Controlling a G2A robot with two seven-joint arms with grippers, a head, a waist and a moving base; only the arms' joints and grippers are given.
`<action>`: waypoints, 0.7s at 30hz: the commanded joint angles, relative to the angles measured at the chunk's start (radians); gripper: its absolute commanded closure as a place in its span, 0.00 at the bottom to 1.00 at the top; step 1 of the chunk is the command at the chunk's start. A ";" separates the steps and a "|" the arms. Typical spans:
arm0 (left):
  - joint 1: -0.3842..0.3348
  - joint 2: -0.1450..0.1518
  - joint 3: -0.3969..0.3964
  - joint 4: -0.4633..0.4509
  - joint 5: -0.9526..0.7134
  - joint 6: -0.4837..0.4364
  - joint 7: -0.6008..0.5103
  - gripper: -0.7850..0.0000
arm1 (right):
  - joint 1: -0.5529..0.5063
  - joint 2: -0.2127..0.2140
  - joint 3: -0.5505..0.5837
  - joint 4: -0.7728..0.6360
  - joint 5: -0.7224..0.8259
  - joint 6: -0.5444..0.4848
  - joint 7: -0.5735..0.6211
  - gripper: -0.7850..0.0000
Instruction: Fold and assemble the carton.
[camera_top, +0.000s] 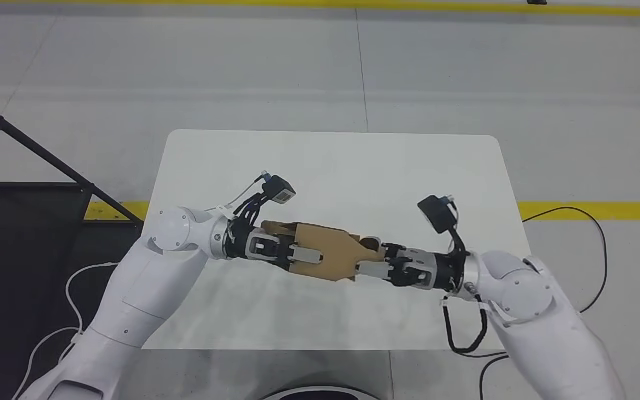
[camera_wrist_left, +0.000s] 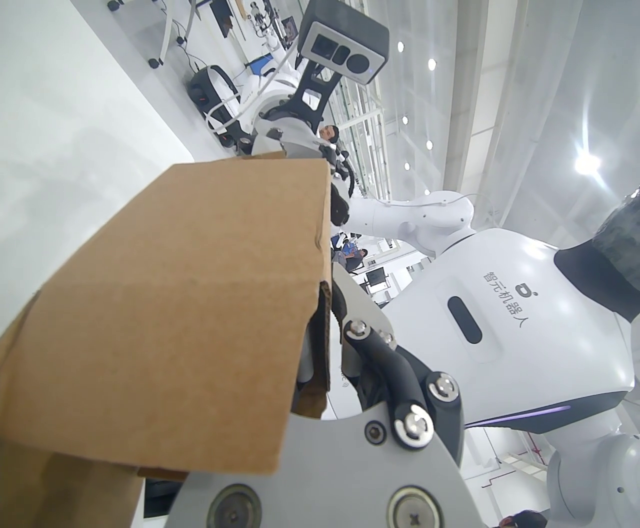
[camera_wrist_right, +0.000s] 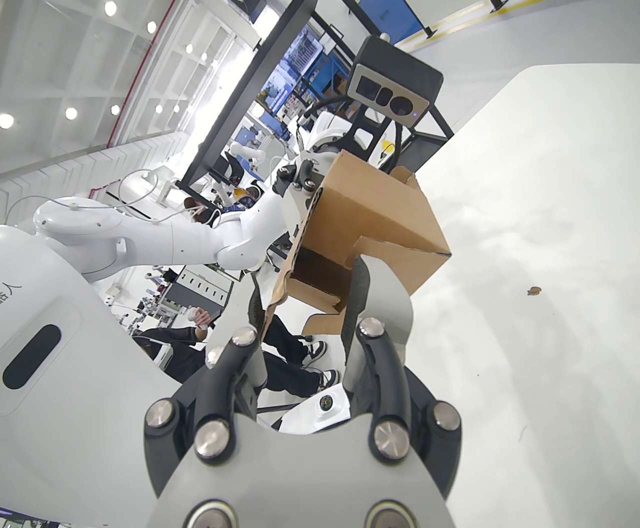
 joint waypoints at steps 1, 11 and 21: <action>0.000 0.000 0.001 -0.001 -0.001 -0.001 0.001 1.00 | -0.007 0.000 0.006 0.001 0.002 -0.009 -0.009 0.51; 0.006 0.004 -0.005 -0.028 0.006 -0.008 0.008 1.00 | -0.009 0.001 0.004 0.017 0.009 -0.011 -0.002 0.54; 0.013 0.010 -0.006 -0.047 0.011 -0.012 0.012 1.00 | 0.005 -0.003 -0.015 0.044 0.023 -0.010 0.012 0.58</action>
